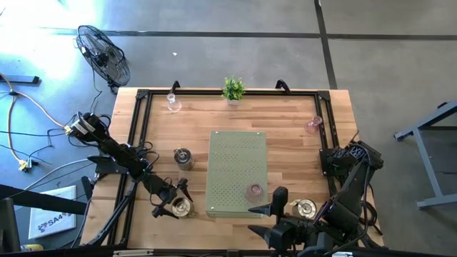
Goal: Pick & Place candle stick holders
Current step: Put the pink scented candle on the shelf aligned with the purple candle holder
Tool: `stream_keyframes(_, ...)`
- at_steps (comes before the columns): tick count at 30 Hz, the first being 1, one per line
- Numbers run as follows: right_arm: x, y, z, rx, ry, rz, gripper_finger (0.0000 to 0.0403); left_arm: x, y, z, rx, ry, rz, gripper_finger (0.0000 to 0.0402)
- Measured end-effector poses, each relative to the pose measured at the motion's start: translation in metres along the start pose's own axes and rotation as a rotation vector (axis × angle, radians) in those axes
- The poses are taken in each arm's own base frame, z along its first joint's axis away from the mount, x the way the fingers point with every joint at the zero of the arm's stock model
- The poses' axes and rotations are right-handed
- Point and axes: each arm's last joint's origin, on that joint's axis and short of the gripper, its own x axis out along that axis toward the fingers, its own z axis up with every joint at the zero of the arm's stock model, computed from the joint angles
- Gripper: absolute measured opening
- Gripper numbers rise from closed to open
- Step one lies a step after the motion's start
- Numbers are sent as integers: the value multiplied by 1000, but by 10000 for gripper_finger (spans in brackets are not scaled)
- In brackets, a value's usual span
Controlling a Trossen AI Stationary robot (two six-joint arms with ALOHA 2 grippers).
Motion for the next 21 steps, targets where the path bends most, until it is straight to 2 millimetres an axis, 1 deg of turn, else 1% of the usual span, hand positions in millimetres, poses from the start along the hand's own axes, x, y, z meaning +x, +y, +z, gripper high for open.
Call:
stream_keyframes(5, 0, 0, 0, 0, 0, 0, 216, 0, 0, 0, -40, -3, 2, 351)
stream_keyframes(11, 0, 0, 0, 0, 0, 0, 216, 0, 0, 4, -69, -44, -2, 351)
stream_keyframes(21, 0, 0, 0, 0, 0, 2, 216, -10, -1, 24, -103, -177, -17, 351)
